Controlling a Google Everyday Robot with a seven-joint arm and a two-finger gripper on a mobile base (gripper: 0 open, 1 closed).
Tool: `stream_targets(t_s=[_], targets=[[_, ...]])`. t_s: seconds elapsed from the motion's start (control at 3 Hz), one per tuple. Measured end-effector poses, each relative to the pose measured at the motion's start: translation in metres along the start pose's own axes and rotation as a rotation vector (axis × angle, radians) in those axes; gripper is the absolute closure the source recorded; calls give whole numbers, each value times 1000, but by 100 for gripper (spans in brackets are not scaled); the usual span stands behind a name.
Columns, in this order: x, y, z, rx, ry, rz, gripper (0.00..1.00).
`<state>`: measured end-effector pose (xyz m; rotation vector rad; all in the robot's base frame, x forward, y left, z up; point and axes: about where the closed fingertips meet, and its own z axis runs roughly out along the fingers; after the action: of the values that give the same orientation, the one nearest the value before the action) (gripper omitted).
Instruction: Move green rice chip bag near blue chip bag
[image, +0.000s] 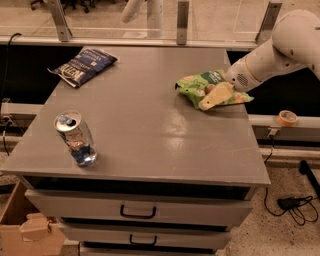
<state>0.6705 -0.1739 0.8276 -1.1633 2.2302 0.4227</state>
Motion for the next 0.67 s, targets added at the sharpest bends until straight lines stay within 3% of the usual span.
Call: stream_targets(t_s=[0.33, 0.67], targets=[[-2, 0, -2, 0, 0, 0, 72], [-24, 5, -42, 46, -28, -74, 100]])
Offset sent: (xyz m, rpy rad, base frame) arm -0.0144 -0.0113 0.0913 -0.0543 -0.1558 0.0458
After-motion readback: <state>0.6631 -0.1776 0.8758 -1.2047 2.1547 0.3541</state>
